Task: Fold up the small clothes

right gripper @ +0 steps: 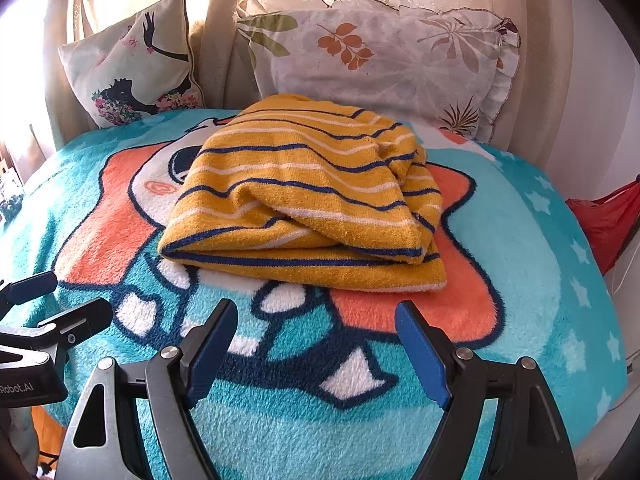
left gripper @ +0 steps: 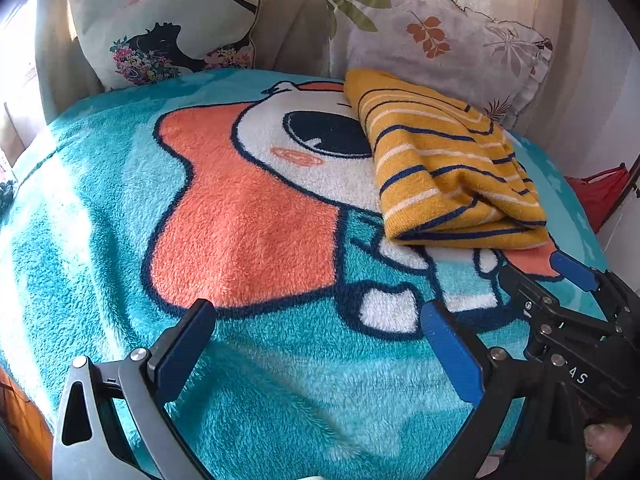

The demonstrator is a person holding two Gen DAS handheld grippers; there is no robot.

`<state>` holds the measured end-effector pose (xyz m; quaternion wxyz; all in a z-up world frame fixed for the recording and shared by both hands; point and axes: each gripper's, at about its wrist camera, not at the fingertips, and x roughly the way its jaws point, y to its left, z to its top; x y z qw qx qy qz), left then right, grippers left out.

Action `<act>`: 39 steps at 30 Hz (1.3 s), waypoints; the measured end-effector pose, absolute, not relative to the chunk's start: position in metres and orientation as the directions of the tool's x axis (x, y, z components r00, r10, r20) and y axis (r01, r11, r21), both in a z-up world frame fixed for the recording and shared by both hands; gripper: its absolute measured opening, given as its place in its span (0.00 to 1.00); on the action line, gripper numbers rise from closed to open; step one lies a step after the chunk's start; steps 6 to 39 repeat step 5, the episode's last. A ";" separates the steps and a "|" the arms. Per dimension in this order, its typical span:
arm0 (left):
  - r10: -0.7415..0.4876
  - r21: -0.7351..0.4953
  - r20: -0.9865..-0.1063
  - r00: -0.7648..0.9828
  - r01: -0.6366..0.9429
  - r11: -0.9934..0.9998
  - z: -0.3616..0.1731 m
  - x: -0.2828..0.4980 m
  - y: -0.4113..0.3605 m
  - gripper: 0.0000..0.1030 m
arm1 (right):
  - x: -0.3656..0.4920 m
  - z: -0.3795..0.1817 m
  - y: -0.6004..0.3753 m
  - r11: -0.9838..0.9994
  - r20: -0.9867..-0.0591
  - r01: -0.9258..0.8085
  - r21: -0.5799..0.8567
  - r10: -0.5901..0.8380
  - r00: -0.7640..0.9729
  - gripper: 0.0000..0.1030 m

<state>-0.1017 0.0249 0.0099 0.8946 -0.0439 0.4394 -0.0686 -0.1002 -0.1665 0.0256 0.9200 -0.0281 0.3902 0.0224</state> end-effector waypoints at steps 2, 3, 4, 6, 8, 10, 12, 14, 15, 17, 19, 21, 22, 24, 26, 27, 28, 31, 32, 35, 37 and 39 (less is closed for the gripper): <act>-0.152 -0.130 -0.774 0.614 0.082 0.988 0.011 -0.103 0.026 0.99 | -0.099 0.024 -0.163 0.997 -0.722 -0.070 -0.036 0.023 0.691 0.83; -0.148 -0.127 -0.775 0.615 0.079 0.989 0.011 -0.103 0.027 0.99 | -0.099 0.023 -0.161 0.996 -0.724 -0.076 -0.036 0.026 0.689 0.83; -0.147 -0.128 -0.777 0.612 0.075 0.989 0.011 -0.102 0.028 0.99 | -0.098 0.022 -0.160 0.996 -0.726 -0.080 -0.036 0.029 0.687 0.83; -0.147 -0.132 -0.780 0.608 0.069 0.989 0.011 -0.101 0.029 0.99 | -0.097 0.022 -0.159 0.996 -0.727 -0.084 -0.035 0.032 0.686 0.83; -0.147 -0.132 -0.780 0.608 0.069 0.989 0.011 -0.101 0.029 0.99 | -0.097 0.022 -0.159 0.996 -0.727 -0.084 -0.035 0.032 0.686 0.83; -0.147 -0.132 -0.780 0.608 0.069 0.989 0.011 -0.101 0.029 0.99 | -0.097 0.022 -0.159 0.996 -0.727 -0.084 -0.035 0.032 0.686 0.83; -0.147 -0.132 -0.780 0.608 0.069 0.989 0.011 -0.101 0.029 0.99 | -0.097 0.022 -0.159 0.996 -0.727 -0.084 -0.035 0.032 0.686 0.83; -0.147 -0.132 -0.780 0.608 0.069 0.989 0.011 -0.101 0.029 0.99 | -0.097 0.022 -0.159 0.996 -0.727 -0.084 -0.035 0.032 0.686 0.83; -0.147 -0.132 -0.780 0.608 0.069 0.989 0.011 -0.101 0.029 0.99 | -0.097 0.022 -0.159 0.996 -0.727 -0.084 -0.035 0.032 0.686 0.83; -0.147 -0.132 -0.780 0.608 0.069 0.989 0.011 -0.101 0.029 0.99 | -0.097 0.022 -0.159 0.996 -0.727 -0.084 -0.035 0.032 0.686 0.83; -0.147 -0.132 -0.780 0.608 0.069 0.989 0.011 -0.101 0.029 0.99 | -0.097 0.022 -0.159 0.996 -0.727 -0.084 -0.035 0.032 0.686 0.83; -0.147 -0.132 -0.780 0.608 0.069 0.989 0.011 -0.101 0.029 0.99 | -0.097 0.022 -0.159 0.996 -0.727 -0.084 -0.035 0.032 0.686 0.83; -0.147 -0.132 -0.780 0.608 0.069 0.989 0.011 -0.101 0.029 0.99 | -0.097 0.022 -0.159 0.996 -0.727 -0.084 -0.035 0.032 0.686 0.83; -0.147 -0.132 -0.780 0.608 0.069 0.989 0.011 -0.101 0.029 0.99 | -0.097 0.022 -0.159 0.996 -0.727 -0.084 -0.035 0.032 0.686 0.83; -0.147 -0.132 -0.780 0.608 0.069 0.989 0.011 -0.101 0.029 0.99 | -0.097 0.022 -0.159 0.996 -0.727 -0.084 -0.035 0.032 0.686 0.83; -0.147 -0.132 -0.780 0.608 0.069 0.989 0.011 -0.101 0.029 0.99 | -0.097 0.022 -0.159 0.996 -0.727 -0.084 -0.035 0.032 0.686 0.83; -0.147 -0.132 -0.780 0.608 0.069 0.989 0.011 -0.101 0.029 0.99 | -0.097 0.022 -0.159 0.996 -0.727 -0.084 -0.035 0.032 0.686 0.83; -0.147 -0.132 -0.780 0.608 0.069 0.989 0.011 -0.101 0.029 0.99 | -0.097 0.022 -0.159 0.996 -0.727 -0.084 -0.035 0.032 0.686 0.83; -0.147 -0.132 -0.780 0.608 0.069 0.989 0.011 -0.101 0.029 0.99 | -0.097 0.022 -0.159 0.996 -0.727 -0.084 -0.035 0.032 0.686 0.83; -0.147 -0.132 -0.780 0.608 0.069 0.989 0.011 -0.101 0.029 0.99 | -0.097 0.022 -0.159 0.996 -0.727 -0.084 -0.035 0.032 0.686 0.83; -0.147 -0.132 -0.780 0.608 0.069 0.989 0.011 -0.101 0.029 0.99 | -0.097 0.022 -0.159 0.996 -0.727 -0.084 -0.035 0.032 0.686 0.83; -0.147 -0.132 -0.780 0.608 0.069 0.989 0.011 -0.101 0.029 0.99 | -0.097 0.022 -0.159 0.996 -0.727 -0.084 -0.035 0.032 0.686 0.83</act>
